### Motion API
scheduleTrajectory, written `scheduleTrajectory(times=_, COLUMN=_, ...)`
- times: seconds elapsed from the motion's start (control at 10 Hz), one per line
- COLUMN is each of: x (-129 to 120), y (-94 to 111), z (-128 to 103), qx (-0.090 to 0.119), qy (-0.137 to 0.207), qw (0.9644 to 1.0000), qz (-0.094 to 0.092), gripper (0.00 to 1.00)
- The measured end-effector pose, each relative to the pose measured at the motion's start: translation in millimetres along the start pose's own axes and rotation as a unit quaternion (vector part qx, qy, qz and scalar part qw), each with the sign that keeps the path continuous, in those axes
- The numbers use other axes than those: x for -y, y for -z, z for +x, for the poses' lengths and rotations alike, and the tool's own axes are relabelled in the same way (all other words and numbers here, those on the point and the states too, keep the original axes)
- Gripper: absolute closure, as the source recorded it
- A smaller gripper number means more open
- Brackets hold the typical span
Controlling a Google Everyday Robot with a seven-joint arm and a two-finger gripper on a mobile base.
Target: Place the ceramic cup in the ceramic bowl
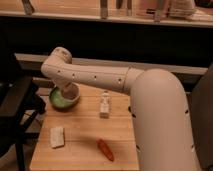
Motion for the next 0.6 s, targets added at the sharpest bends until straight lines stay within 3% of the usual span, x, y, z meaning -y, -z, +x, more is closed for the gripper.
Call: scheduleTrajectory(times=0.6, x=0.7, y=-3.6, z=-4.7, qx=0.013, qy=0.004, qw=0.9999, qz=0.004, gripper=1.0)
